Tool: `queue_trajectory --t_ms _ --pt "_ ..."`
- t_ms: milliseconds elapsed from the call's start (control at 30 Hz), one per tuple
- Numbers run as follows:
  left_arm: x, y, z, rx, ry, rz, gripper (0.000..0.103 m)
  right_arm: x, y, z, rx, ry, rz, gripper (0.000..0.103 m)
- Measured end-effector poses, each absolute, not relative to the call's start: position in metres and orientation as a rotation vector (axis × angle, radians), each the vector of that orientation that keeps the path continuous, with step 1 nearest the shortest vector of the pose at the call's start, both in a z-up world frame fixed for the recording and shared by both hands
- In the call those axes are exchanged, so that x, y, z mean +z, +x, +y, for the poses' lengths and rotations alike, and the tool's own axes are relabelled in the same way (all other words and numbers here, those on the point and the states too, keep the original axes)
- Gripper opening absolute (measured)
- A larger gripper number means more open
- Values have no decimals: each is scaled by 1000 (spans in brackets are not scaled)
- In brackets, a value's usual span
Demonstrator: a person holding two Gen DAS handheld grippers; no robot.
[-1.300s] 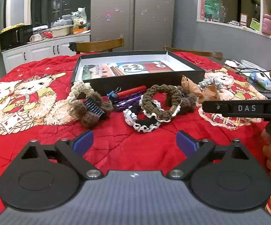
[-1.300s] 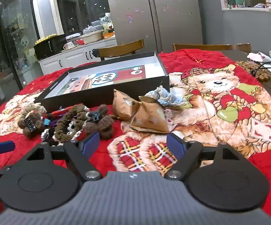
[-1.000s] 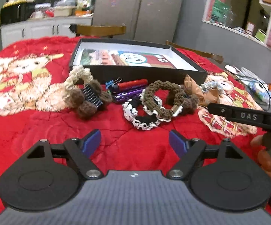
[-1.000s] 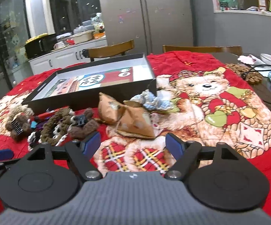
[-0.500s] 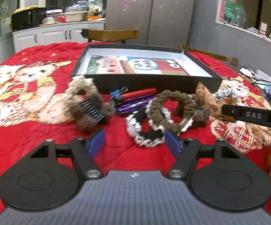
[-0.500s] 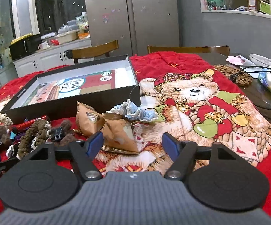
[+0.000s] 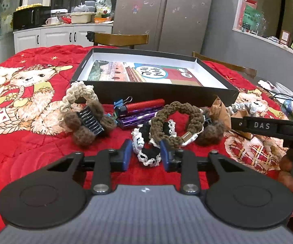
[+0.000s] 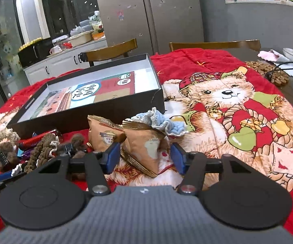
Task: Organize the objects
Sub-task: 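Grasp the white-black beaded hair tie with the left gripper while the right gripper grasps the brown paper snack bag, then lift both held items and carry them over the open black box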
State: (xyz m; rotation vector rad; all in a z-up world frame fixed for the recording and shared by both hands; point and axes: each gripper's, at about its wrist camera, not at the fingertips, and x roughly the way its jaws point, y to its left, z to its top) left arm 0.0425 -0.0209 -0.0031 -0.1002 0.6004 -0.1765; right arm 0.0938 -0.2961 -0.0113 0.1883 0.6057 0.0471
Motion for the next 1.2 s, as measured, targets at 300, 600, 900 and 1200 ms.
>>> queue_trajectory --t_ms 300,600,900,1200 --pt "-3 35 -12 -88 -130 588 37 -12 93 -304 64 237 600 54" --pt "-5 43 -14 -76 -114 611 36 -12 93 -302 69 222 603 56" --pt "-7 50 -13 -61 -125 616 18 -11 94 -295 55 168 612 42" --pt "-2 41 -14 -44 -112 561 16 -10 92 -285 16 79 612 36"
